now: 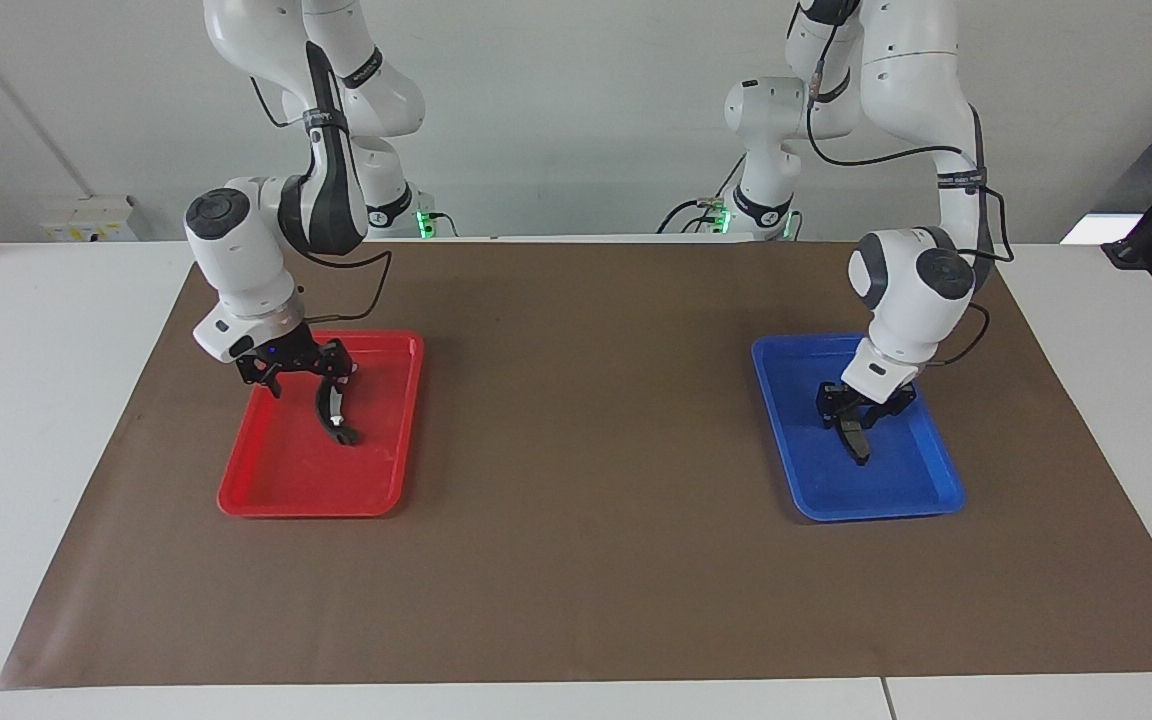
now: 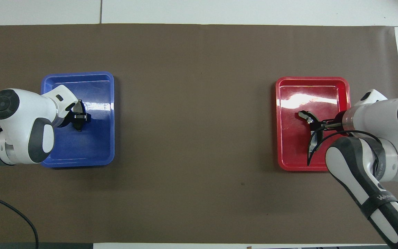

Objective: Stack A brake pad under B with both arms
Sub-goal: 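Grasp the blue-tray pad with the left gripper while the right gripper reaches its pad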

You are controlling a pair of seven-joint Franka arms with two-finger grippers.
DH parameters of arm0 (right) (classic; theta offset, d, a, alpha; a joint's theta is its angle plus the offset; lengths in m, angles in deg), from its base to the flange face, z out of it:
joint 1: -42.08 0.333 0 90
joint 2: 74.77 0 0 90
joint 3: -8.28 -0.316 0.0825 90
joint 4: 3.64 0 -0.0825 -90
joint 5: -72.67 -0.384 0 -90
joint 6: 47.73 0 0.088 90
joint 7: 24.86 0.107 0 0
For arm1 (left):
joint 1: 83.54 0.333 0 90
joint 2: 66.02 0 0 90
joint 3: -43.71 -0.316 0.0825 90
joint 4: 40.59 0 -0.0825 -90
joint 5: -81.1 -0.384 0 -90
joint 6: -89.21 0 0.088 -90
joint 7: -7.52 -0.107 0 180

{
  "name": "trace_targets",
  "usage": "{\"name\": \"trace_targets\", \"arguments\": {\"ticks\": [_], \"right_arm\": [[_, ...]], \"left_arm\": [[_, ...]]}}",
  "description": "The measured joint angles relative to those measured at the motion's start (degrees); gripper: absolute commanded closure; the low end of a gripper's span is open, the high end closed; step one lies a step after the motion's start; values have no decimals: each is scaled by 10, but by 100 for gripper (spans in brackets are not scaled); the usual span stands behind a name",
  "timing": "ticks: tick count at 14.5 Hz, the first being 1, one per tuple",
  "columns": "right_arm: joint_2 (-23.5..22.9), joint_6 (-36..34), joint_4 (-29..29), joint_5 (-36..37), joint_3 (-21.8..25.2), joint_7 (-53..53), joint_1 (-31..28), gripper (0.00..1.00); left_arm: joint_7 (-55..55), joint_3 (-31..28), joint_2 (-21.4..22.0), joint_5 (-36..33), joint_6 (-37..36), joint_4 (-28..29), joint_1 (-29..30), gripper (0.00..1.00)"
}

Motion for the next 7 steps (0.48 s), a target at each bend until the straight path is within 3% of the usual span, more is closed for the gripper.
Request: {"name": "trace_targets", "arguments": {"ticks": [5,7], "right_arm": [[-43,51,15,0,0,-15,10,1],[-64,66,15,0,0,-25,10,1]], "left_arm": [[2,-1,23,0,-10,-9,0,99],[4,0,47,0,-59,-26,-2,99]]}}
